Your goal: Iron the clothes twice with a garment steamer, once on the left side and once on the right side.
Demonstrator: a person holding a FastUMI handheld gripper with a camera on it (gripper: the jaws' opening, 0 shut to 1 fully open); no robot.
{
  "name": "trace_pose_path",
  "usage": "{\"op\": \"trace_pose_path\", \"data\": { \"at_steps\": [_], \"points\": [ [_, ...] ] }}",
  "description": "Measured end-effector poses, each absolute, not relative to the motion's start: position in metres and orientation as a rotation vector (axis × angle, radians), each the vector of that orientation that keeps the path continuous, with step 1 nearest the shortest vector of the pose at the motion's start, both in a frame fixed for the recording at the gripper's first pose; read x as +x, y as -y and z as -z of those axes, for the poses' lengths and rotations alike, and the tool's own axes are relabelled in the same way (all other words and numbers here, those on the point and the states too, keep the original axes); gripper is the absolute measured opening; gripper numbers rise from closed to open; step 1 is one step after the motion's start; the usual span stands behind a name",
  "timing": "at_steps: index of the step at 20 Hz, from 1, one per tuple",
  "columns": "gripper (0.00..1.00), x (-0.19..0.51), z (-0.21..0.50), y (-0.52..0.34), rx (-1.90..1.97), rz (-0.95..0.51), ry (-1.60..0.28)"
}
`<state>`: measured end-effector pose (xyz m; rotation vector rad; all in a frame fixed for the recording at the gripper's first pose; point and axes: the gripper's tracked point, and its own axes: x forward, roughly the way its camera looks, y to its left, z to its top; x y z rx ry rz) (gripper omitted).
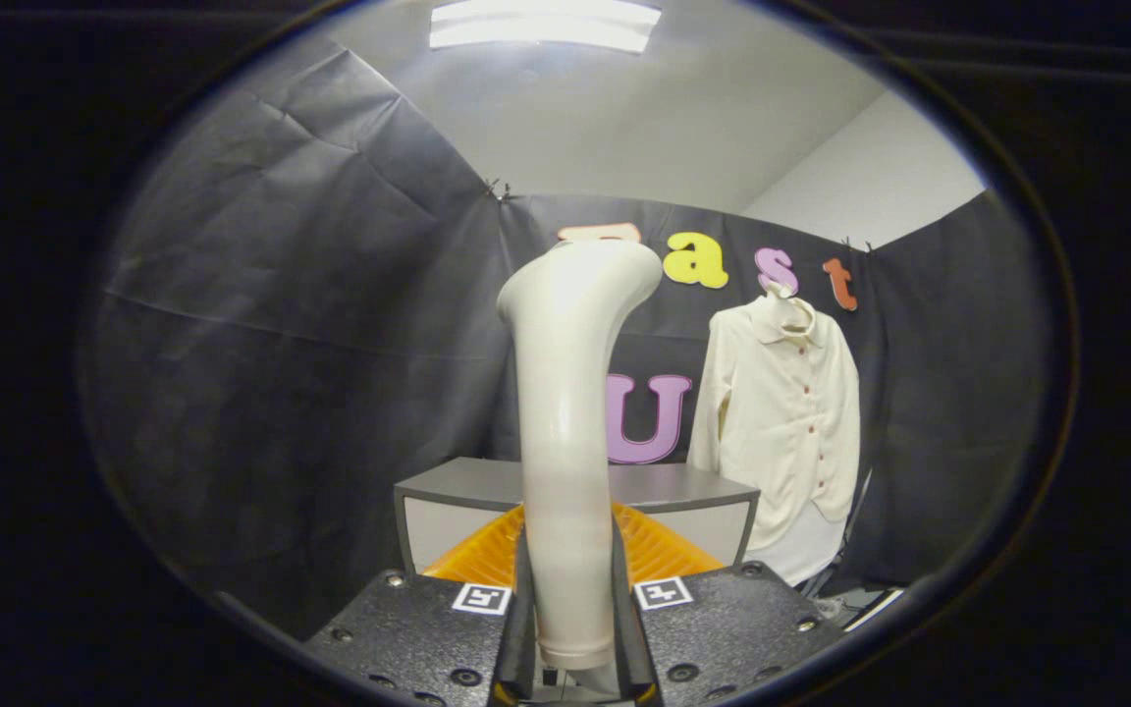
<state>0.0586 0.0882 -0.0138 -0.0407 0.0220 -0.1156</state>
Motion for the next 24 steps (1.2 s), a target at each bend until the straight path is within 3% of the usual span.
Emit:
{"op": "trace_pose_path", "data": {
  "at_steps": [24],
  "points": [
    [0.31, 0.0551, 0.0156, -0.0822, -0.037, 0.125, -0.02]
  ]
}}
